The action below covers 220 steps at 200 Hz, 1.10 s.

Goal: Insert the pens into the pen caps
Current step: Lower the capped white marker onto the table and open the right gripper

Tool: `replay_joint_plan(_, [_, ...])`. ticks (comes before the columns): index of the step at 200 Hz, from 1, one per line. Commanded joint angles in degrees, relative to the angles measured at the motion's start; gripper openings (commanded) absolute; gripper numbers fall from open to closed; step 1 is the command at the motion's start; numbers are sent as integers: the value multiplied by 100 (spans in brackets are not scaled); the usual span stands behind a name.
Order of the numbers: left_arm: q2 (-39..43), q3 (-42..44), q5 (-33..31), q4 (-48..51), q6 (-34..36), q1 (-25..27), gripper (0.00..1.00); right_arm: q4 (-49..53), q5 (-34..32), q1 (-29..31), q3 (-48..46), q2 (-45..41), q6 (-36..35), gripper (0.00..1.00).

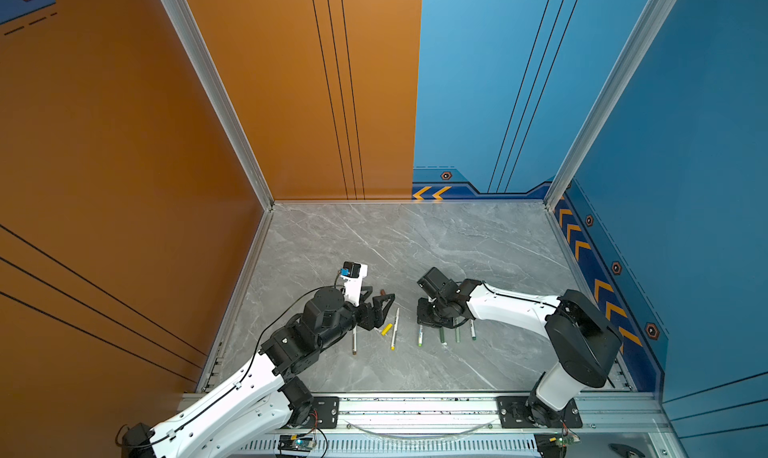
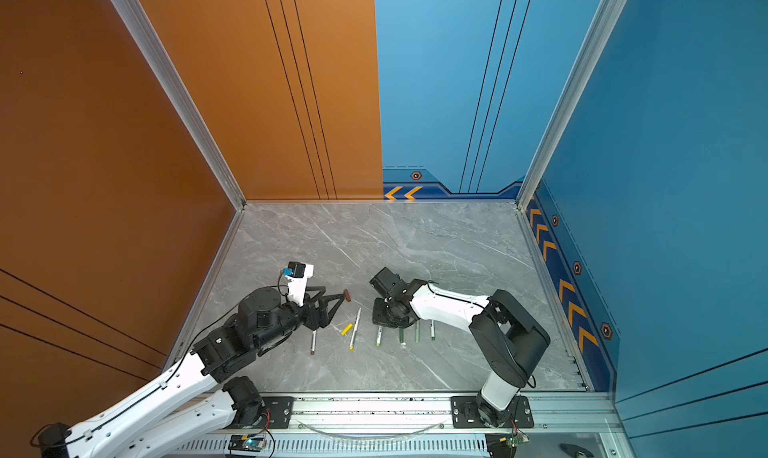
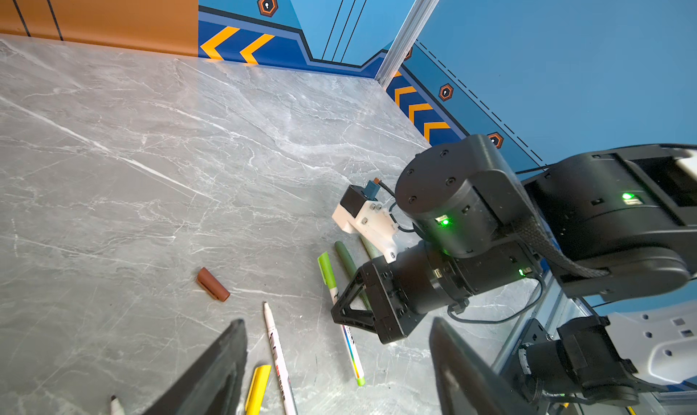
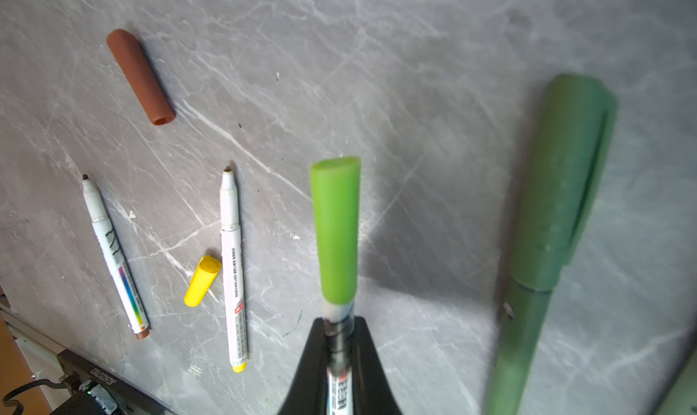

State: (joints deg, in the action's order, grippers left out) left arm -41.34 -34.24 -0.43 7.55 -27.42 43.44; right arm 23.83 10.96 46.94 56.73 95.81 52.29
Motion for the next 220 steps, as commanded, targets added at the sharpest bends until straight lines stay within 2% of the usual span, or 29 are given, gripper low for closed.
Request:
replay_joint_plan(1, [30,67,25,85,-29,-79,76,157,12,-21,111,103,-123,0])
replay_joint_plan(99, [25,86,65,106,-94,-176,77,307,-74,-36,179,370,-131,3])
replay_joint_plan(141, [9,75,91,106,-109,-228,77,507,-204,-36,260,429,-202,14])
replay_joint_plan(220, [32,37,166,175,-135,-326,78,801,-312,4,541,363,-341,23])
